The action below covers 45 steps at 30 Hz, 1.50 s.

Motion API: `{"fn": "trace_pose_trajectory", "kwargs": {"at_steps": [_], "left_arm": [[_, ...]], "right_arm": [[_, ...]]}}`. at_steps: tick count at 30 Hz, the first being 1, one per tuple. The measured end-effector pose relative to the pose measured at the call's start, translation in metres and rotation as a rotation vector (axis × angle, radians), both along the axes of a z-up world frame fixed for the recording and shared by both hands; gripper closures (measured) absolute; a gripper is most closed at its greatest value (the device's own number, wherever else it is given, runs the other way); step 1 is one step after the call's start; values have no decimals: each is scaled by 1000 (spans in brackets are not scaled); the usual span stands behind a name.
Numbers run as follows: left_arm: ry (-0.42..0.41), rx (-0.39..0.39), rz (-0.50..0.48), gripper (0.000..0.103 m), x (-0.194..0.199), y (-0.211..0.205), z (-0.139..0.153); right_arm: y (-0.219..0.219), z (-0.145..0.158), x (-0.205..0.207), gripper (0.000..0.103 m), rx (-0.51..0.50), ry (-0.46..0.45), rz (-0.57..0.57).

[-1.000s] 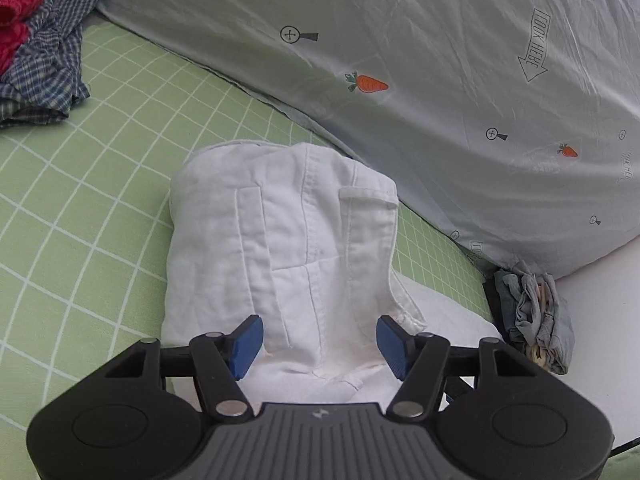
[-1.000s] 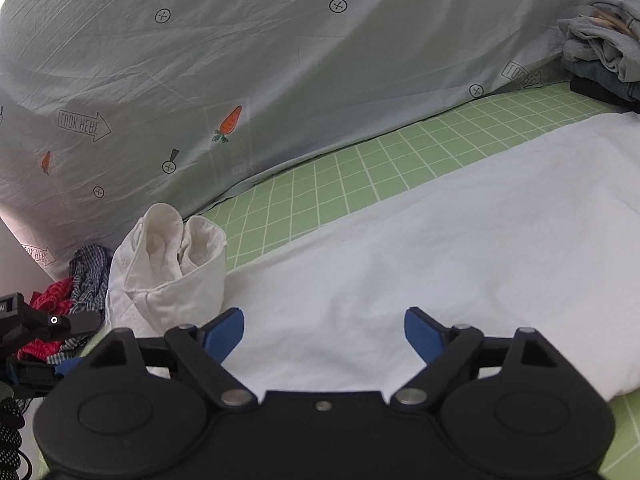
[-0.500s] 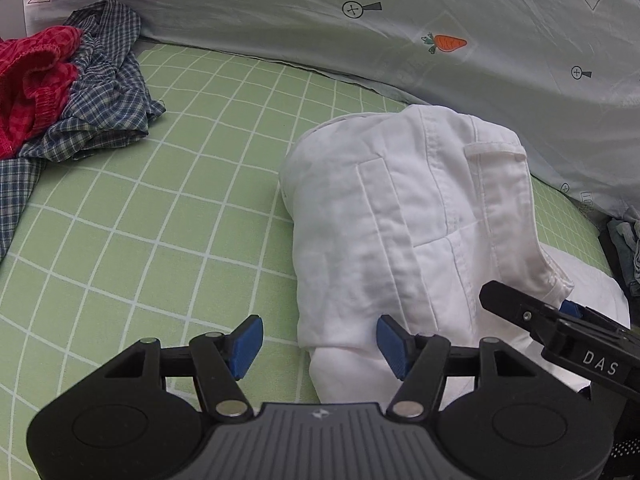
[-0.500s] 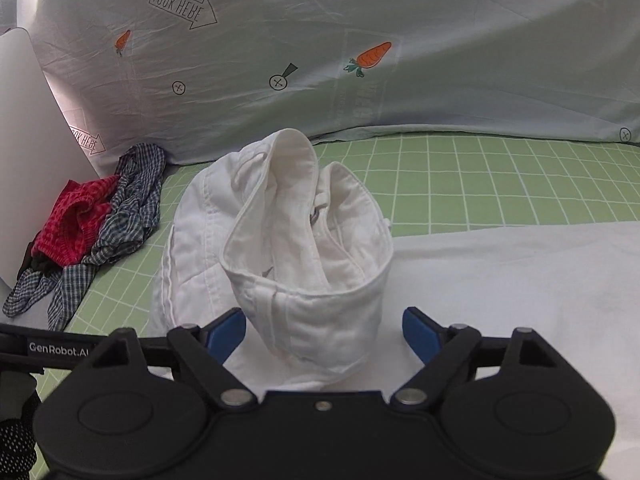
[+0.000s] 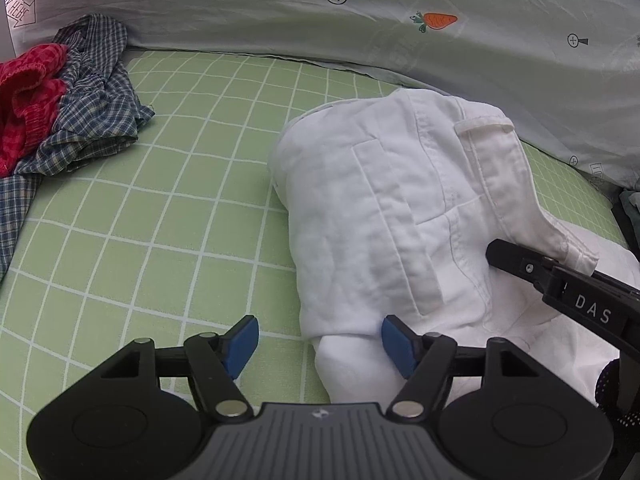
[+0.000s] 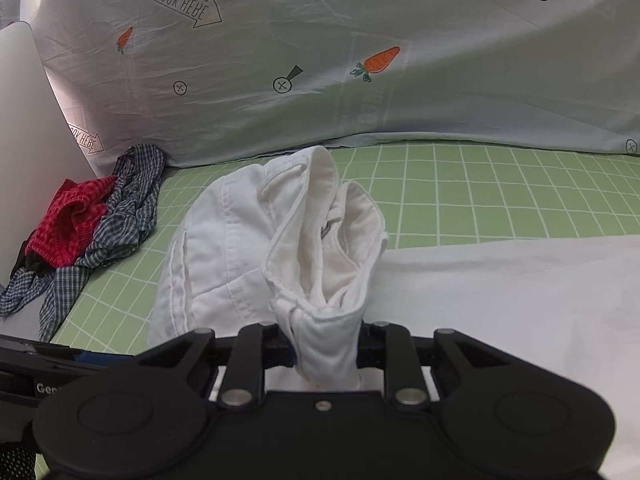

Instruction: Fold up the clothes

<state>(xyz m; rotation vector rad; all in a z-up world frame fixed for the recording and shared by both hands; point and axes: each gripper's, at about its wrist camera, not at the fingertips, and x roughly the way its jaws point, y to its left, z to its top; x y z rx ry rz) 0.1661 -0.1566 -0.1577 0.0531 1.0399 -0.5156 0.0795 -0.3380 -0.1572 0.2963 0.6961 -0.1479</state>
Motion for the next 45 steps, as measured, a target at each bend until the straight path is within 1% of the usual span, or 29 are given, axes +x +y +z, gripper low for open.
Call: {"fn": "trace_pose_trajectory", "kwargs": {"at_steps": [2, 5, 8, 10, 13, 15, 17, 19, 21, 22, 23, 24, 25, 26, 28, 30, 31, 32, 34, 37, 39, 40, 41, 42, 43, 44, 45], "left_arm": [[-12, 2, -2, 33, -1, -1, 3], [-30, 6, -4, 34, -4, -2, 8], [-43, -9, -13, 33, -8, -5, 14], [-54, -28, -43, 29, -15, -13, 18], [-72, -56, -88, 28, -26, -25, 26], [-94, -45, -134, 28, -38, -39, 27], [-95, -5, -179, 27, -48, -52, 22], [-94, 33, -222, 25, -58, -65, 16], [-73, 53, -235, 25, -65, -72, 3], [-63, 63, -241, 25, -69, -76, -3], [-55, 73, -246, 25, -73, -79, -9], [-68, 84, -241, 25, -76, -80, -9], [-80, 91, -242, 25, -77, -81, -8], [-86, 94, -240, 24, -78, -81, -6], [-66, 83, -207, 24, -77, -77, -6], [-47, 72, -175, 24, -76, -74, -6], [-46, 68, -165, 24, -78, -73, -5], [-45, 64, -156, 24, -79, -72, -4], [-49, 55, -146, 24, -82, -71, 0], [-61, 44, -127, 24, -87, -71, 6], [-69, 36, -115, 24, -90, -71, 10], [-68, 36, -108, 22, -91, -72, 11], [-65, 37, -101, 22, -91, -74, 10], [-52, 49, -90, 21, -91, -77, 7], [-40, 61, -79, 21, -90, -81, 4], [-28, 73, -69, 21, -90, -84, 0], [-24, 85, -62, 20, -90, -86, -2]], "right_arm": [[3, 11, -8, 83, -27, -35, 1], [9, 29, -22, 84, -93, -85, 2], [5, 46, -40, 84, -136, -130, -35], [-2, 59, -54, 84, -174, -156, -68], [-15, 69, -75, 84, -192, -166, -125], [-29, 69, -91, 84, -176, -152, -189], [-40, 58, -102, 83, -170, -108, -248], [-52, 38, -107, 83, -163, -34, -289], [-66, 5, -109, 83, -124, 67, -328], [-73, -13, -111, 82, -87, 112, -346], [-77, -20, -116, 79, -62, 109, -359], [-81, -27, -120, 79, -37, 104, -371], [-86, -34, -125, 75, -11, 99, -383], [-86, -31, -124, 71, -29, 105, -377], [-85, -25, -122, 66, -68, 117, -361], [-84, -20, -125, 66, -92, 95, -349], [-83, -17, -127, 70, -102, 73, -337], [-83, -13, -130, 78, -108, 53, -325], [-85, -4, -137, 84, -113, 9, -312], [-93, 17, -150, 86, -117, -68, -341], [-102, 28, -158, 86, -133, -92, -354], [-108, 26, -158, 86, -134, -71, -359], [-114, 24, -157, 84, -136, -49, -364], [-118, 13, -154, 82, -140, 4, -359], [-121, 1, -150, 74, -145, 58, -353], [-125, -11, -146, 62, -149, 113, -347], [-126, -17, -149, 56, -172, 123, -349]]}}
